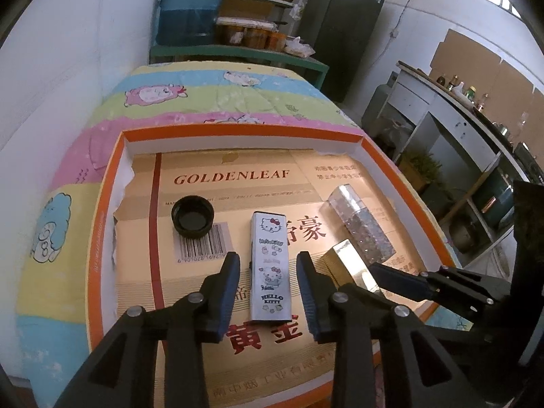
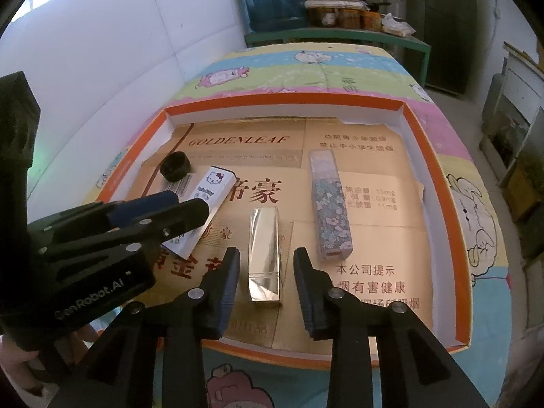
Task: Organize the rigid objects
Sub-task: 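Lower both items into the tray and open both grippers, then withdraw both grippers from the tray toward the caps on the quilt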
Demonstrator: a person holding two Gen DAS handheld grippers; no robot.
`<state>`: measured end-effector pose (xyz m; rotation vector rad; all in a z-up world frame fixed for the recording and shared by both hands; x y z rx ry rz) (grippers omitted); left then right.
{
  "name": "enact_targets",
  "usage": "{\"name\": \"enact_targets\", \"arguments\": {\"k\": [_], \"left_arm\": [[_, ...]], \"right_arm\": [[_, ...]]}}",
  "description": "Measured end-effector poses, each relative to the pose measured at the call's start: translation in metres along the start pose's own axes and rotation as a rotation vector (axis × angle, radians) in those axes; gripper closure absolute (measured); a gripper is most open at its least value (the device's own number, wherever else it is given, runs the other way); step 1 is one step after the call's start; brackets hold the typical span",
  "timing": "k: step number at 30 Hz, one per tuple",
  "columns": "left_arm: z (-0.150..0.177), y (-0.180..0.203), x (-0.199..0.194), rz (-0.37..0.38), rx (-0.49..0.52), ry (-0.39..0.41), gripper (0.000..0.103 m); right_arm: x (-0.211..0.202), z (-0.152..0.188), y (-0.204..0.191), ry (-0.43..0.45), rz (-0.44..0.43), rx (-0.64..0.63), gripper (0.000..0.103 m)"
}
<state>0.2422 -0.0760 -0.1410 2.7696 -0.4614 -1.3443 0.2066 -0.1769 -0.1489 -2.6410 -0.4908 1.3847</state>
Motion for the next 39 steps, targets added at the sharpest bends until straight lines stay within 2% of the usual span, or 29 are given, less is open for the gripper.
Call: {"name": "enact_targets", "arguments": {"k": [11, 39], "left_arm": [[0.001, -0.001, -0.013, -0.004, -0.003, 0.017, 0.069], [0.019, 0.005, -0.078, -0.023, 0.016, 0.070, 0.068]], "right_arm": [[-0.013, 0.001, -0.002, 0.022, 0.001, 0.007, 0.069], [-0.068, 0.019, -0.031, 0.074, -0.004, -0.007, 0.069]]}}
Point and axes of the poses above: each gripper's, at about its wrist camera, not at the fingertips, and x roughly the way its jaws point, y to its right, z to its underside, the point moved 3 cm from there along x, roughly the way its jaws point, and after that the axes turned 6 degrees about -z, right-handed, at the moved point
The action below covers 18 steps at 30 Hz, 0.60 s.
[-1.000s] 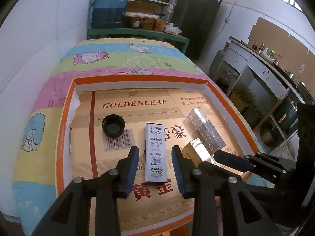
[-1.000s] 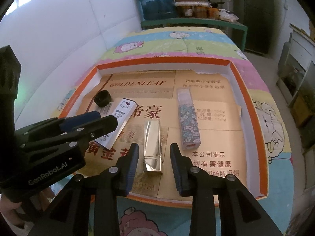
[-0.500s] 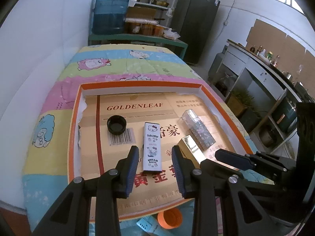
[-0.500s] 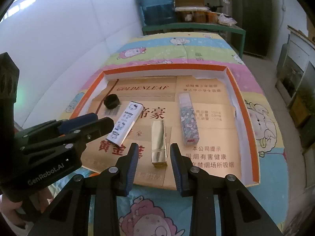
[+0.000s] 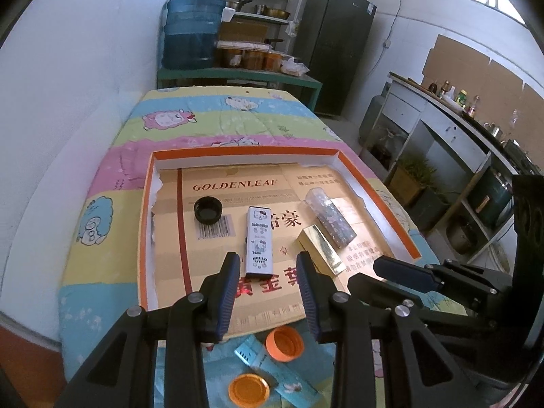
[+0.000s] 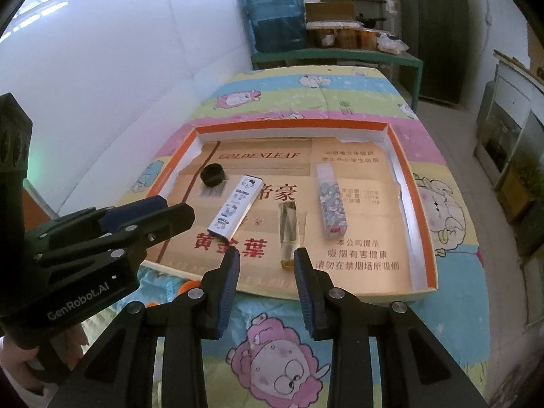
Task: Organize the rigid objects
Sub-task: 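Withdraw both grippers from the tray toward the caps on the quilt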
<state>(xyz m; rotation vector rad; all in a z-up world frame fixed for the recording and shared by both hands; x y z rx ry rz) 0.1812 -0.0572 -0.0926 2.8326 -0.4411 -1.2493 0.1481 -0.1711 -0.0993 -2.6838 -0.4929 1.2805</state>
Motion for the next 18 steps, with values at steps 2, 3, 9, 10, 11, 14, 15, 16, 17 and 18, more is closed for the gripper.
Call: {"name": "enact_targets", "arguments": {"k": [2, 3, 9, 10, 11, 14, 15, 16, 17, 18], "left_arm": [[0.002, 0.000, -0.005, 0.000, 0.001, 0.004, 0.068], [0.003, 0.000, -0.009, -0.001, 0.001, 0.007, 0.068], [0.014, 0.003, -0.025, -0.001, 0.005, 0.011, 0.068], [0.016, 0.003, -0.028, -0.002, 0.006, 0.009, 0.068], [0.018, 0.004, -0.031, -0.003, 0.008, 0.009, 0.068], [0.024, 0.006, -0.038, -0.005, 0.010, 0.009, 0.068], [0.025, 0.008, -0.041, -0.006, 0.011, 0.009, 0.068], [0.028, 0.008, -0.045, -0.006, 0.011, 0.011, 0.068], [0.029, 0.009, -0.046, -0.007, 0.012, 0.013, 0.068], [0.030, 0.009, -0.049, -0.007, 0.012, 0.015, 0.068]], "right_arm": [[-0.005, 0.002, -0.003, 0.002, -0.001, -0.001, 0.069], [-0.007, 0.003, -0.004, 0.003, -0.001, -0.001, 0.069], [-0.021, 0.013, -0.013, 0.012, 0.000, -0.002, 0.069], [-0.023, 0.014, -0.013, 0.012, 0.001, -0.001, 0.069], [-0.026, 0.017, -0.014, 0.013, 0.002, 0.000, 0.069], [-0.032, 0.022, -0.017, 0.017, 0.000, 0.002, 0.069], [-0.035, 0.025, -0.019, 0.018, 0.001, 0.003, 0.069], [-0.037, 0.026, -0.020, 0.019, 0.001, 0.004, 0.069], [-0.039, 0.028, -0.021, 0.021, 0.001, 0.004, 0.069], [-0.041, 0.030, -0.022, 0.022, 0.001, 0.004, 0.069]]}}
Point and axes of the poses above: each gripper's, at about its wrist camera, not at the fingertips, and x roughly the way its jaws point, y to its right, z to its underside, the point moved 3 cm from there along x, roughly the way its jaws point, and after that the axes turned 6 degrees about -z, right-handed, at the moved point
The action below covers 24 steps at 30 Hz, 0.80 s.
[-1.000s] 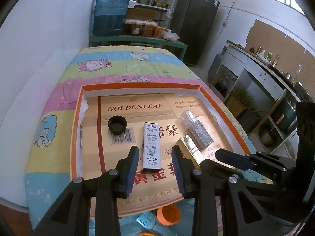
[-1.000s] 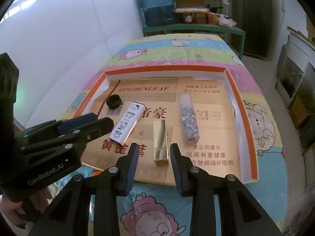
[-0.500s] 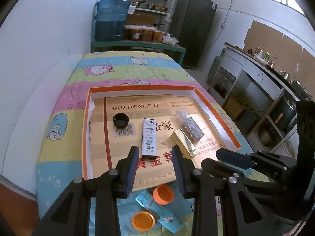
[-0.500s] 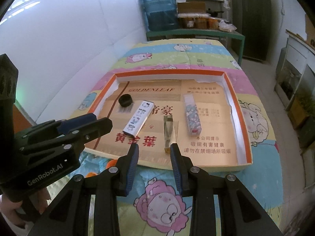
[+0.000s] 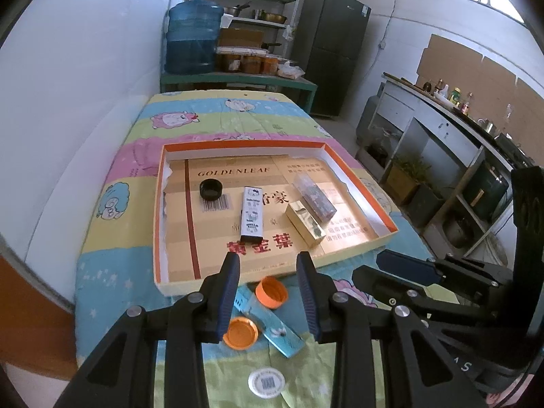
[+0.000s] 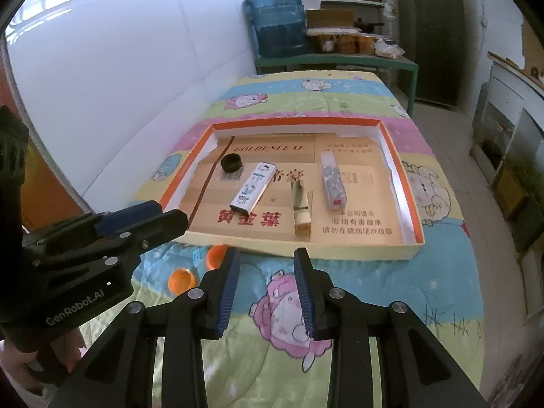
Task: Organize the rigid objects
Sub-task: 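Withdraw both grippers from the tray toward the caps on the quilt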
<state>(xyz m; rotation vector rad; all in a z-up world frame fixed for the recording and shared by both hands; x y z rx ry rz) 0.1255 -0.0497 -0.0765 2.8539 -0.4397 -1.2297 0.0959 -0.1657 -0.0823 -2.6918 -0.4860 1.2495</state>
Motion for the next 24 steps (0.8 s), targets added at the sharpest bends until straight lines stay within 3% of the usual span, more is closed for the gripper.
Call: {"name": "enact_targets", "arguments": {"k": [24], "left_arm": [[0.043, 0.001, -0.061, 0.004, 0.007, 0.065, 0.068]], "right_arm": [[-0.044, 0.044, -0.026, 0.008, 0.009, -0.017, 0.069]]}}
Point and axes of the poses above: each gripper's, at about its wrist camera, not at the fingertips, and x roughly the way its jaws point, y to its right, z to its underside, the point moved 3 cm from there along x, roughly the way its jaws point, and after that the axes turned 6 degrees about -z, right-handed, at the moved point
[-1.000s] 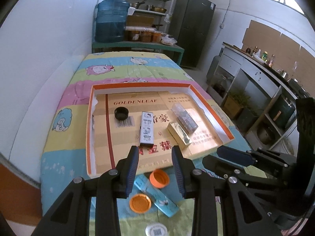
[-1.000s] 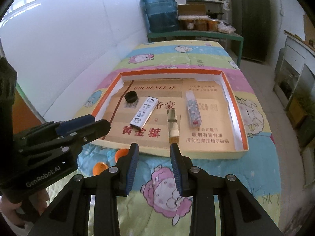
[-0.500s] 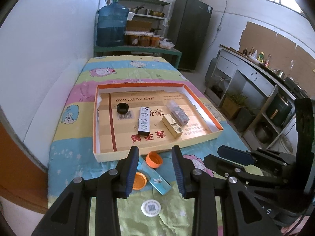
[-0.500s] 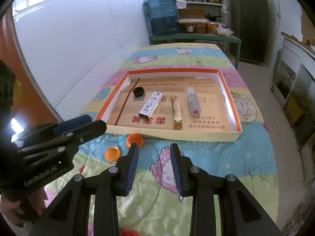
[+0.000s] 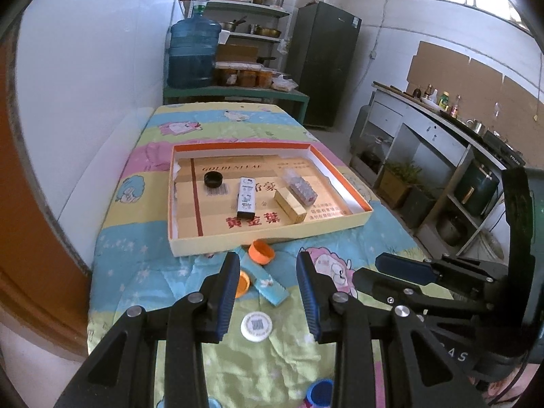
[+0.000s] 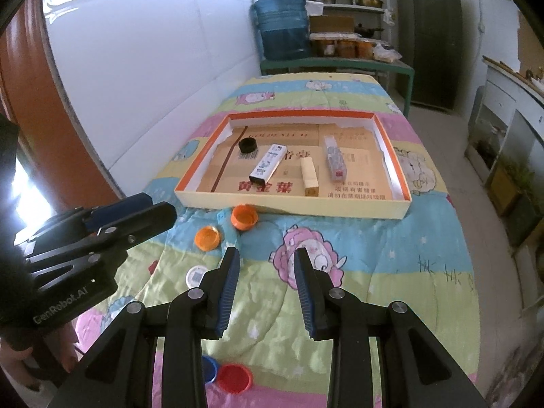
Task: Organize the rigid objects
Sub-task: 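Withdraw both grippers from the tray toward the caps on the quilt, then grasp the blue bottle cap with the left gripper while the right grasps the red cap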
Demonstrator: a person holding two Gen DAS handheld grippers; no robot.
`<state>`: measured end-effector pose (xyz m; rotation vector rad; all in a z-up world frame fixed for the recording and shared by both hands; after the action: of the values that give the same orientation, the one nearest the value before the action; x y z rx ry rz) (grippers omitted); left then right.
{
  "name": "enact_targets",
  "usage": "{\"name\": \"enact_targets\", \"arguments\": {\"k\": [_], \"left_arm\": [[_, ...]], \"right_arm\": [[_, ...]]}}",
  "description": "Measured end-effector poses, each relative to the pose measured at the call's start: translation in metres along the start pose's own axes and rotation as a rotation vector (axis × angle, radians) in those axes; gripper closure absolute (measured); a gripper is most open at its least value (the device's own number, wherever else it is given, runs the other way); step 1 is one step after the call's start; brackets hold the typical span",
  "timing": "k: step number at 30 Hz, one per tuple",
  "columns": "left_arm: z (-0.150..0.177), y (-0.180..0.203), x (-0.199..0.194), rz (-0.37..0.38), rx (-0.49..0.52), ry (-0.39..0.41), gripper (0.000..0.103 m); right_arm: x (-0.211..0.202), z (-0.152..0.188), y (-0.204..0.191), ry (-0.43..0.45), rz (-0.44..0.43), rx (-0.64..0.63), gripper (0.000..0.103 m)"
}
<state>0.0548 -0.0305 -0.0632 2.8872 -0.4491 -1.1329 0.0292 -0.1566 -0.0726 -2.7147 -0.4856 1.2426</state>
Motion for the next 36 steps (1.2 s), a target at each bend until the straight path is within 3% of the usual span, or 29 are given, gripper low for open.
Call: {"name": "enact_targets", "arguments": {"k": [12, 21, 33, 36], "left_arm": [[0.030, -0.014, -0.009, 0.014, -0.038, -0.015, 0.068], [0.059, -0.009, -0.012, 0.061, -0.009, -0.034, 0.068], [0.099, 0.005, -0.016, 0.138, 0.046, -0.046, 0.068], [0.108, 0.009, -0.018, 0.159, 0.064, -0.045, 0.068]], "right_arm": [[-0.012, 0.031, -0.005, -0.020, 0.004, -0.001, 0.069], [-0.007, 0.064, -0.007, -0.065, -0.005, -0.025, 0.069], [-0.008, 0.109, -0.030, -0.103, -0.039, -0.175, 0.068], [-0.005, 0.116, -0.035, -0.116, -0.045, -0.202, 0.063]]}}
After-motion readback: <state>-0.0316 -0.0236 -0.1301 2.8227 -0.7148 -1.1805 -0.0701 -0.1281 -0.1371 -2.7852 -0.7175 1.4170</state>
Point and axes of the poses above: each gripper's, at about its wrist camera, not at the fingertips, and x roughly the way its jaws point, y to its right, z to its underside, the point moved 3 cm from there along x, roughly the way its jaws point, and after that the axes turned 6 degrees about -z, right-handed, at the moved point
